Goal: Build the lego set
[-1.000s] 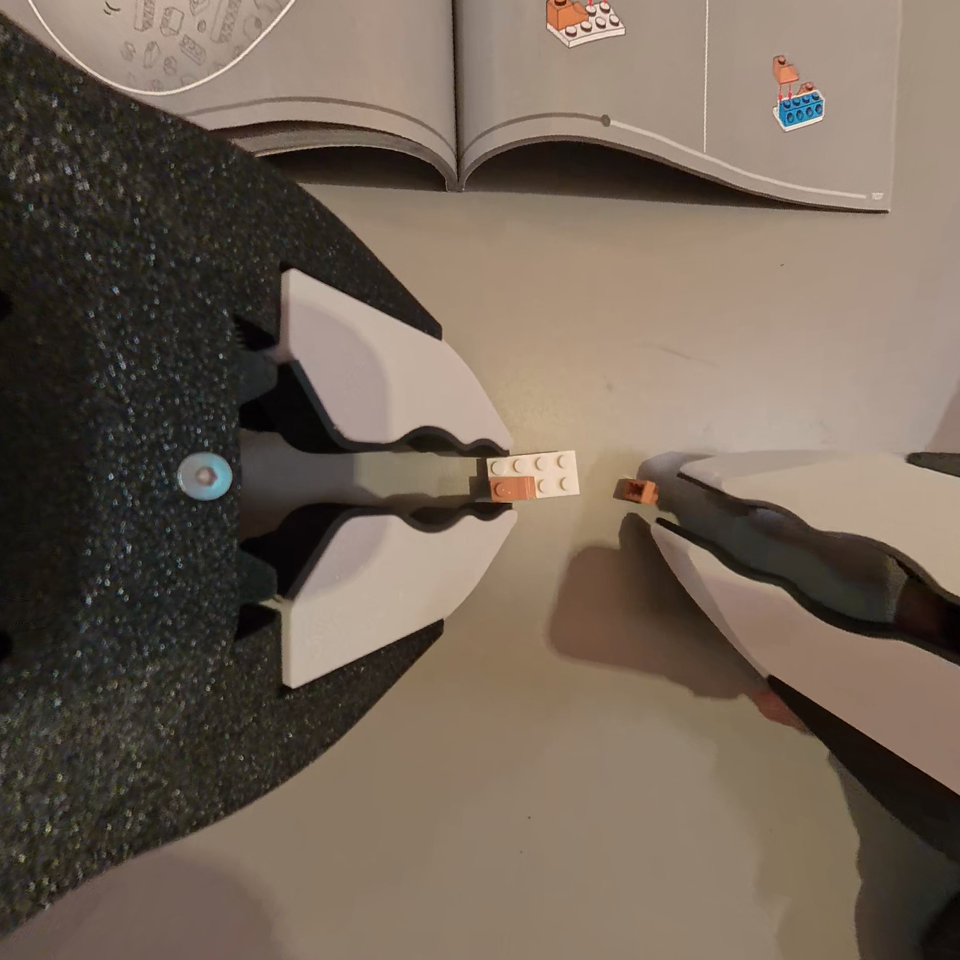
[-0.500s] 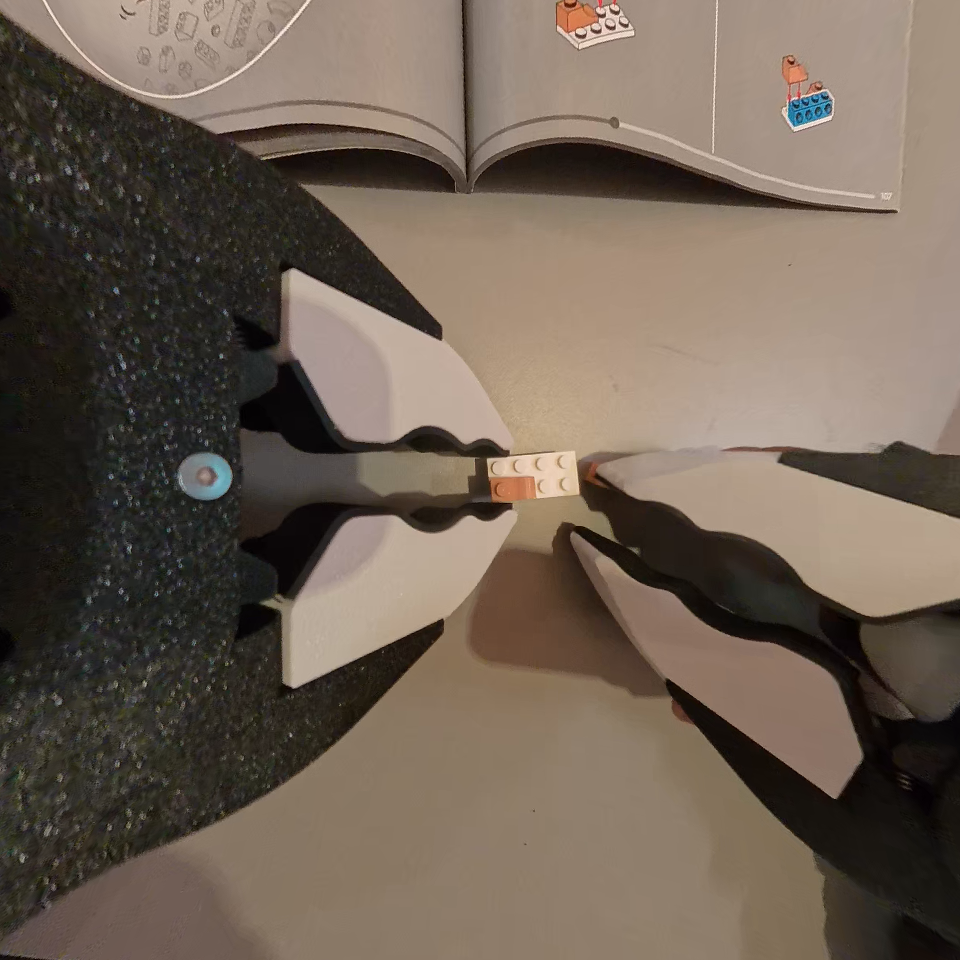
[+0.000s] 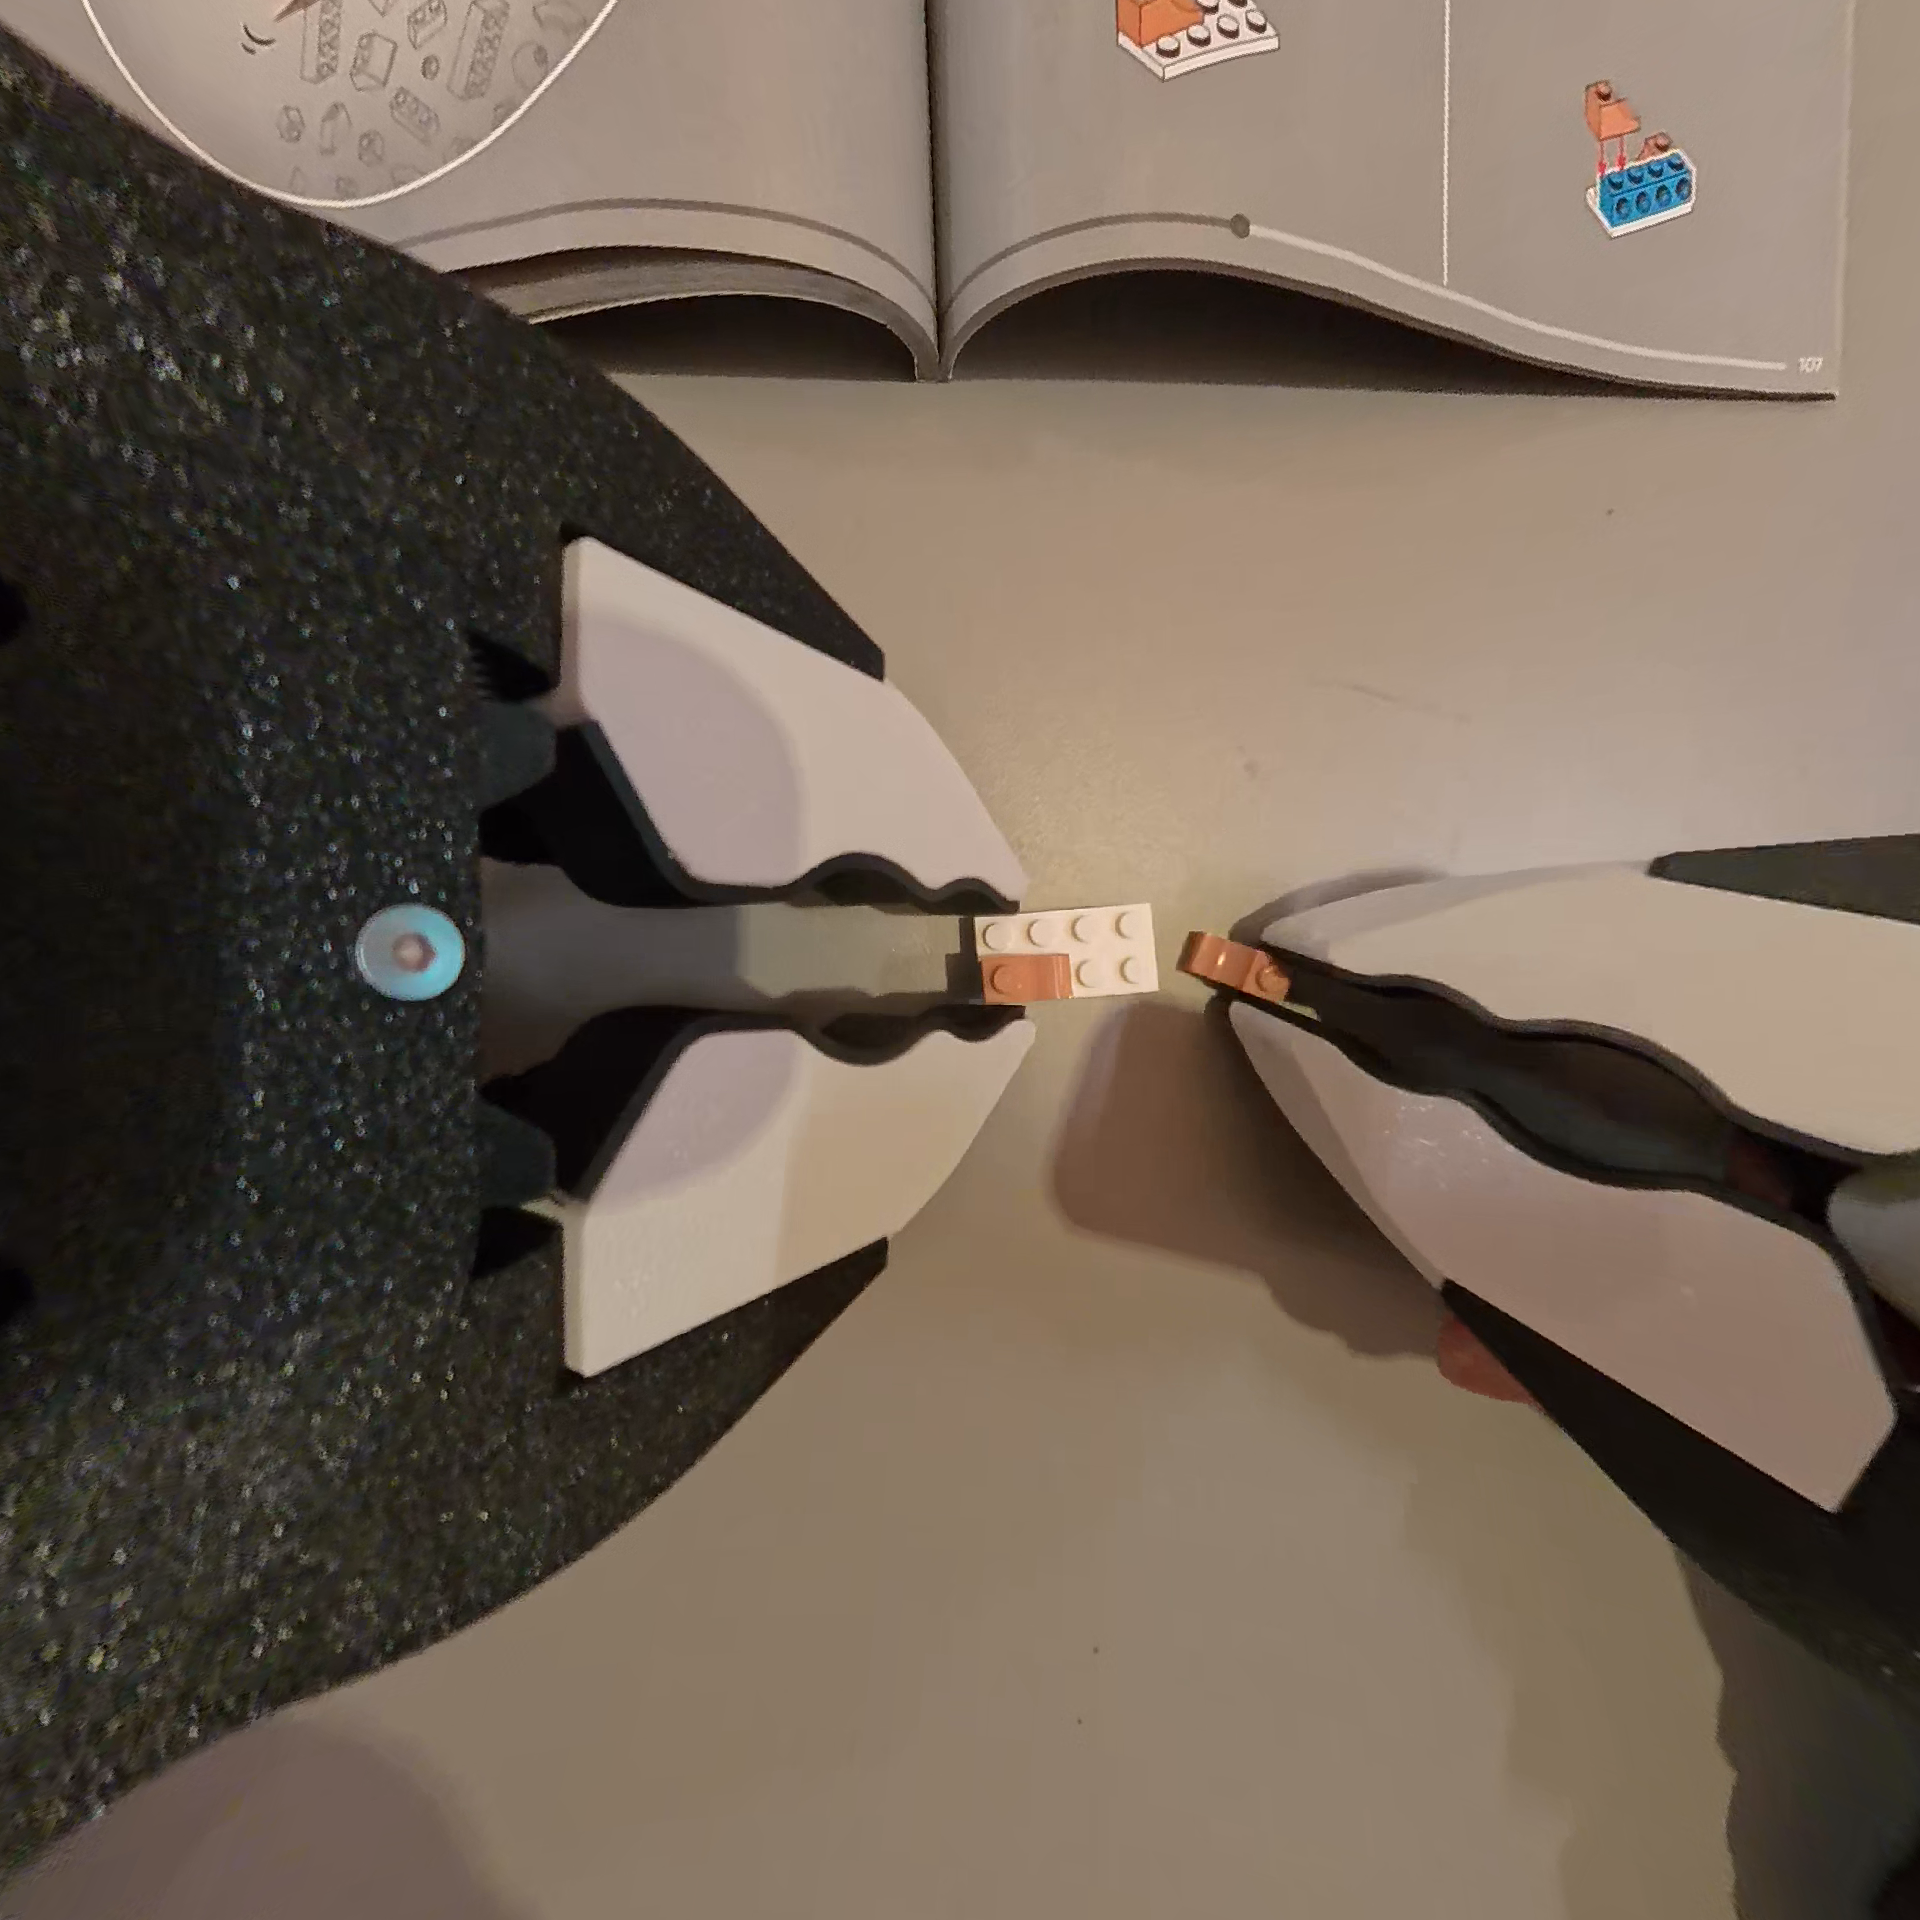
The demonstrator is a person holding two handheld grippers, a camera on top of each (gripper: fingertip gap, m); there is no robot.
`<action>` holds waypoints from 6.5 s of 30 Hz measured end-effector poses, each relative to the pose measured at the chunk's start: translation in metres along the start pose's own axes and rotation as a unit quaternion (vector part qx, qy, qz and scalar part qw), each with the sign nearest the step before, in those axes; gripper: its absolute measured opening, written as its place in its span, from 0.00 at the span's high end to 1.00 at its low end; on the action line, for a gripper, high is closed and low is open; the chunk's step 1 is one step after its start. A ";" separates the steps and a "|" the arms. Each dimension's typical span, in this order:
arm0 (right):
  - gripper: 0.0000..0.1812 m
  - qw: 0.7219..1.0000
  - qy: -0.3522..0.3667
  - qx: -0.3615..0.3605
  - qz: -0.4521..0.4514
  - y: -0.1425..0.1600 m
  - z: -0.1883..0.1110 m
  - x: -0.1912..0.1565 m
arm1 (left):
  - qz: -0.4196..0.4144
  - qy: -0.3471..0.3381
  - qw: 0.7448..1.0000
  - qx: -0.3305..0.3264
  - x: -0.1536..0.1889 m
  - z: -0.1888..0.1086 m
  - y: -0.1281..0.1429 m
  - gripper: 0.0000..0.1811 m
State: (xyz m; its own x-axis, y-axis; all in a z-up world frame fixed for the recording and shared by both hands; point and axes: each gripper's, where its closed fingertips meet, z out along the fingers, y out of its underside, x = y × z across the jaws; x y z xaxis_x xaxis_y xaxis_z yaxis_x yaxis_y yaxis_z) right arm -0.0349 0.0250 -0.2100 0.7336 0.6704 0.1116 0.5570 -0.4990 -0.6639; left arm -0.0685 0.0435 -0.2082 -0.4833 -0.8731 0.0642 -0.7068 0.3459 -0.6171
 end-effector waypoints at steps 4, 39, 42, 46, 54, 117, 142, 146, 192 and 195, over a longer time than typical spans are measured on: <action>0.96 0.999 -0.023 0.037 -0.006 -0.013 -0.008 -0.005 | 0.008 0.003 1.000 -0.002 0.001 0.001 0.001 0.91; 0.93 0.997 -0.054 0.019 -0.051 -0.018 -0.003 -0.023 | 0.051 0.028 0.998 0.013 0.016 0.003 -0.005 0.91; 0.92 0.997 -0.054 0.020 -0.052 -0.018 -0.003 -0.023 | 0.050 0.030 0.998 0.015 0.016 0.003 -0.005 0.91; 0.90 0.997 -0.050 0.025 -0.054 -0.019 -0.004 -0.022 | 0.047 0.032 0.998 0.018 0.016 0.002 -0.006 0.91; 0.79 0.979 0.031 0.079 -0.185 -0.013 -0.011 -0.015 | 0.020 0.032 0.999 0.034 0.009 -0.005 -0.009 0.91; 0.91 0.883 0.241 0.102 -0.390 -0.040 -0.011 -0.002 | -0.027 0.088 0.990 0.111 0.018 -0.022 -0.029 0.94; 0.91 0.857 0.306 0.103 -0.401 -0.052 -0.024 0.004 | -0.023 0.056 0.987 0.146 0.010 -0.017 -0.041 0.90; 0.91 0.860 0.303 0.098 -0.398 -0.051 -0.023 0.004 | -0.005 0.041 0.989 0.142 0.009 -0.016 -0.041 0.90; 0.91 0.887 0.307 0.067 -0.337 -0.048 -0.024 0.008 | 0.038 -0.003 0.988 0.149 0.005 -0.016 -0.046 0.90; 0.91 0.889 0.303 0.066 -0.337 -0.048 -0.024 0.008 | 0.042 -0.005 0.988 0.147 0.005 -0.016 -0.046 0.90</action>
State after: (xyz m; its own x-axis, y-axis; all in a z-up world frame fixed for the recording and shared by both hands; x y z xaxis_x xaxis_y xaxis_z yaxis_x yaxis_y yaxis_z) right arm -0.0466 0.0406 -0.1595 0.3482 0.3534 0.8683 0.9283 -0.0013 -0.3717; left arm -0.0465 0.0285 -0.1667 -0.5274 -0.8496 -0.0040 -0.4829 0.3037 -0.8213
